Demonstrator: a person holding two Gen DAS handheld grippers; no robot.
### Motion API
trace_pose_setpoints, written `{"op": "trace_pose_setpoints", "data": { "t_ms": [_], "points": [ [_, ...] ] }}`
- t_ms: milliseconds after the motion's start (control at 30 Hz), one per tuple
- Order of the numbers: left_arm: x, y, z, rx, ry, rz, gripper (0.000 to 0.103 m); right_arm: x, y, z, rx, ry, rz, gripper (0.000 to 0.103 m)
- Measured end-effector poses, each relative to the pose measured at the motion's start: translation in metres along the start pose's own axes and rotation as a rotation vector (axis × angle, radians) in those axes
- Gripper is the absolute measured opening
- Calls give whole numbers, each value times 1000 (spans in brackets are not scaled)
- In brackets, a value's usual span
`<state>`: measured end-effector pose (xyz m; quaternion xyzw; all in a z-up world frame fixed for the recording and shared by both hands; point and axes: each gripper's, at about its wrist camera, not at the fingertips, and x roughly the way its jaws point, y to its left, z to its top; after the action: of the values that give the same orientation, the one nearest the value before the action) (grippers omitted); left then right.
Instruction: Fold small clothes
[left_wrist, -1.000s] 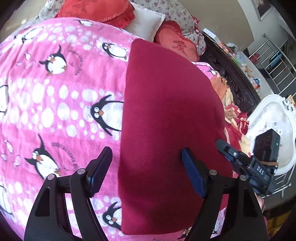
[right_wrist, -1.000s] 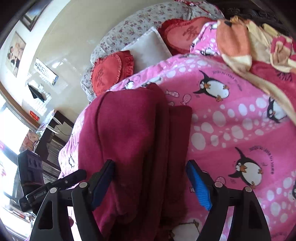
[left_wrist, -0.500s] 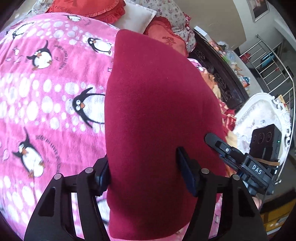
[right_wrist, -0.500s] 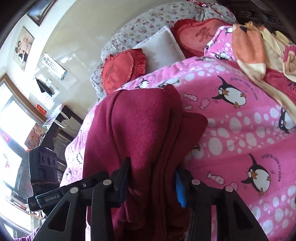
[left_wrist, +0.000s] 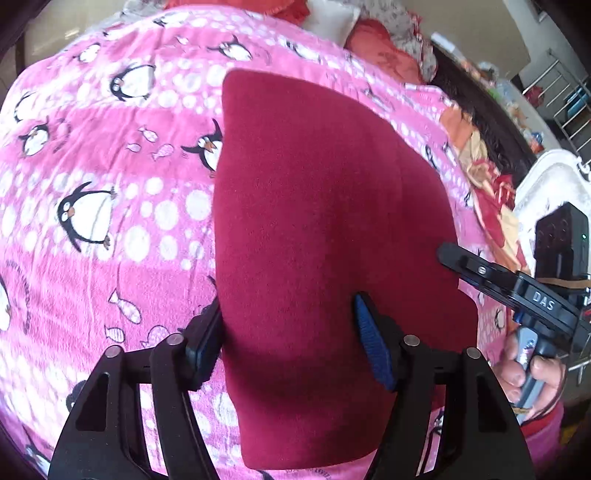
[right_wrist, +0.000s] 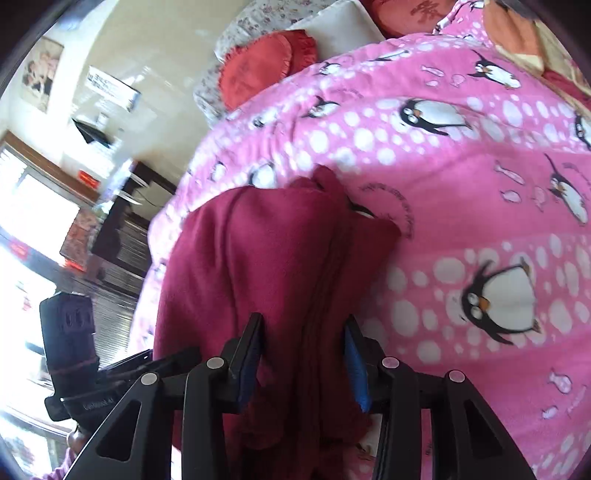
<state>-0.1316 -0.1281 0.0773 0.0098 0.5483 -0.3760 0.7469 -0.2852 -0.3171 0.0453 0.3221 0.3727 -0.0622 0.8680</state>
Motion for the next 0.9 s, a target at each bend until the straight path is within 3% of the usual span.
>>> {"op": "trace_pose_setpoints", "data": {
  "t_ms": [100,200,300,367,567,767,833,900],
  "points": [
    [-10,-2,-3,4,-32,37,69,-27,21,-1,-112,-61,-54,41],
    [-19,-10,-5,24,-89,109,69,-44,54,-10,-270,-78,-40,41],
    [-24,-13,-6,44,-128,165,69,-43,81,-27,-377,-87,-2,41],
    [-24,-11,-7,47,-151,192,69,-28,90,-36,-424,-69,-53,39],
    [-35,-19,-14,68,-190,264,69,9,56,-49,-389,7,-199,36],
    [-50,-29,-19,89,-246,298,69,-27,61,-51,-344,-70,-164,36],
    [-57,-32,-20,86,-266,298,69,-41,69,-50,-335,-108,-158,46],
    [-62,-33,-20,79,-280,296,69,-55,78,-51,-351,-155,-164,51]
  ]
}}
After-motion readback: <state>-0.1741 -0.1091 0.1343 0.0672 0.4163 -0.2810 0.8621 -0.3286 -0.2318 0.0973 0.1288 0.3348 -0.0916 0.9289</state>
